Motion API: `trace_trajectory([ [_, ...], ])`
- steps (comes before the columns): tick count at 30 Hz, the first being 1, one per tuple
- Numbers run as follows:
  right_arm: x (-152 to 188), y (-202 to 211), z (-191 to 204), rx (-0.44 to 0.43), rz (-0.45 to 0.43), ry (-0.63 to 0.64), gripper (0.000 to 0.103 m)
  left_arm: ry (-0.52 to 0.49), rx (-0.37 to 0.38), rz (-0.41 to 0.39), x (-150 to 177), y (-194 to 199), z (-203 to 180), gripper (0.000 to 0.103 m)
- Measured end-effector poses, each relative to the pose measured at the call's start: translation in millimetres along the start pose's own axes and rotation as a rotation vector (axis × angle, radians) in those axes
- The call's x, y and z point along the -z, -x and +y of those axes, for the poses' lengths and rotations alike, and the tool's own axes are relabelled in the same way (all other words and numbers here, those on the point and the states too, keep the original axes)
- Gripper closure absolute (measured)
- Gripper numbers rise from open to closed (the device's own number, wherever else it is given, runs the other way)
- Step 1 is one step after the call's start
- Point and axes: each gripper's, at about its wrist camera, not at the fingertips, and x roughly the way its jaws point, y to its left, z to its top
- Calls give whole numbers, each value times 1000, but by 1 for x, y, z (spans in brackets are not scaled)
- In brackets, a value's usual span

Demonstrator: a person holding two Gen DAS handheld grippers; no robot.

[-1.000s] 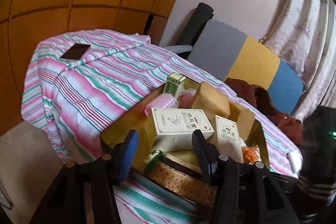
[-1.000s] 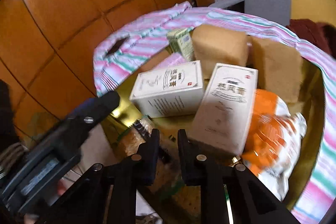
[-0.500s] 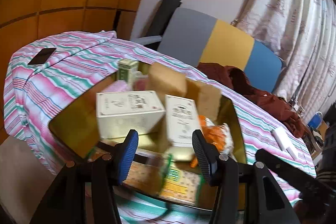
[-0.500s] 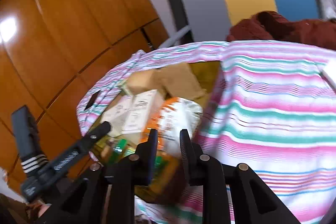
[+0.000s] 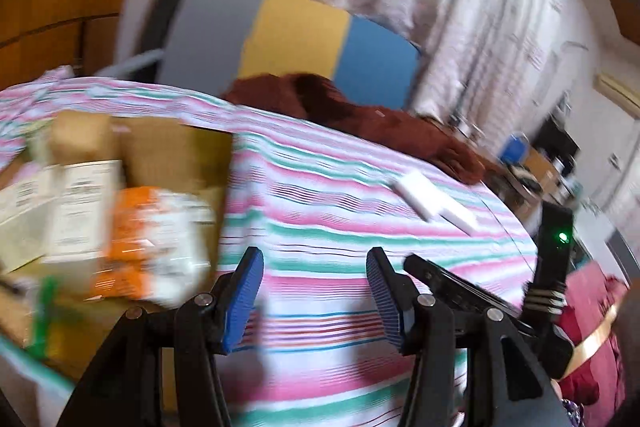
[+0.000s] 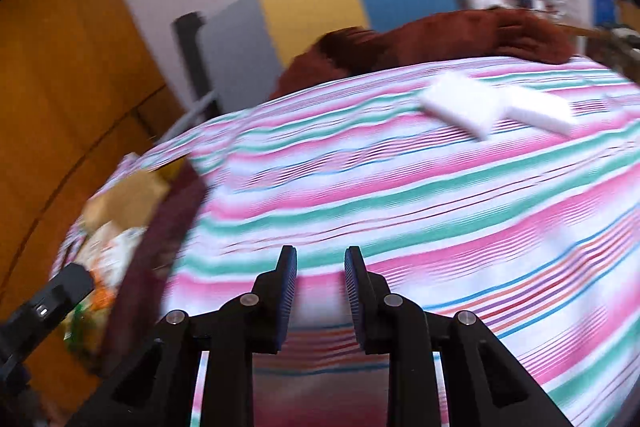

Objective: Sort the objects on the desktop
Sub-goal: 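Move both open tools from the tray toward the white sponges, then grasp a white sponge with the right tool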

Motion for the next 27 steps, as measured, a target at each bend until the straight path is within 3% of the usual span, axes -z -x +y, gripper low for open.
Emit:
trace_trajectory([
  [5,-17,-3,-47,92,-15,-53,74,-28,25,79,-13,-53,-32,49],
  [10,-25,-4,-70,146,-21,-74,74,-40,39,207,-18,-110,-54,49],
  [12,-27,-5,-77,165,-22,-79,74,-57,30,214,-17,-122,-60,49],
  [20,-53,-17,-115,276,10,-82,67,-132,-95,282,-21,-177,-74,49],
  [23,-66,-23,-132,302,11,-101,63,-164,-133,267,-21,-192,-78,48],
  [24,-70,-24,-138,311,12,-108,59,-180,-145,261,-21,-195,-81,47],
  [27,-82,-29,-154,335,7,-132,51,-255,-154,277,-15,-202,-92,30],
])
